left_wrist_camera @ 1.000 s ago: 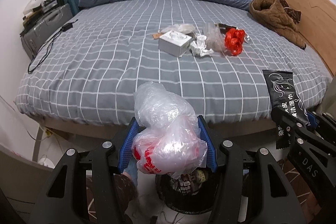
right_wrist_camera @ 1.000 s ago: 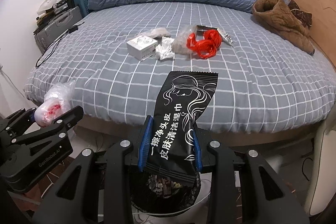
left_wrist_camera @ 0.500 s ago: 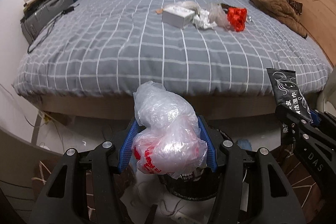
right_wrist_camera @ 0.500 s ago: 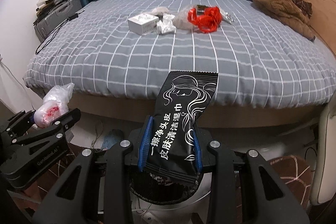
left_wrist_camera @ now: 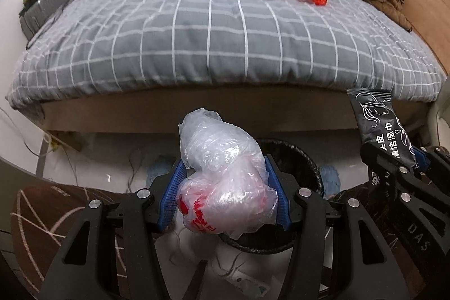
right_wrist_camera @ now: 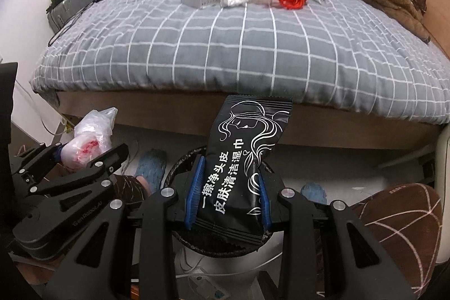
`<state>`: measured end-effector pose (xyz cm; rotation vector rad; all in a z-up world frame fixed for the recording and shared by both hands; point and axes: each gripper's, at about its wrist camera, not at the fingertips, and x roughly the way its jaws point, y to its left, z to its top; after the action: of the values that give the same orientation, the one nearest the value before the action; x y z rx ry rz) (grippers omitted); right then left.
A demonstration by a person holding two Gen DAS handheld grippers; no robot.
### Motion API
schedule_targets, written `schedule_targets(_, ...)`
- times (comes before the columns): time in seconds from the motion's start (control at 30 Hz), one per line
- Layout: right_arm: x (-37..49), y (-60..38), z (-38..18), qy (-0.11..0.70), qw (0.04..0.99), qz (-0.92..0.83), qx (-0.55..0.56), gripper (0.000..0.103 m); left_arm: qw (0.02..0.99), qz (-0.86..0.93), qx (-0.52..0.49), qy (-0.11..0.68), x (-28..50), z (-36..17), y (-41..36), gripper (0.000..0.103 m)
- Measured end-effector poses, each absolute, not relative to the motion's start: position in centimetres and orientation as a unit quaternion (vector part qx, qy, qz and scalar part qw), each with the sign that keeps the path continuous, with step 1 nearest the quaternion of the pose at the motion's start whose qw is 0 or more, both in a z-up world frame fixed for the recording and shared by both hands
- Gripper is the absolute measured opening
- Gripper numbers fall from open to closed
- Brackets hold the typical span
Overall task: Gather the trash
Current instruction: 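Carry the plastic bag and black packet over the black bin, then open the right tool over the bin to drop the black wipe packet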
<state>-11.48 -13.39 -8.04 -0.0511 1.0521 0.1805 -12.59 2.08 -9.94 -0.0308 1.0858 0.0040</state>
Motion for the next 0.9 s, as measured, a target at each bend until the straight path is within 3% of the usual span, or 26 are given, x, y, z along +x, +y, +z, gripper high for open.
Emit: schedule_targets(0.9,-7.6,-10.5,-18.7,0.605,0.789,0.104,-0.038,0.034,0.819,0.033,-0.020,0.573,-8.8,-17.5,5.7,0.055)
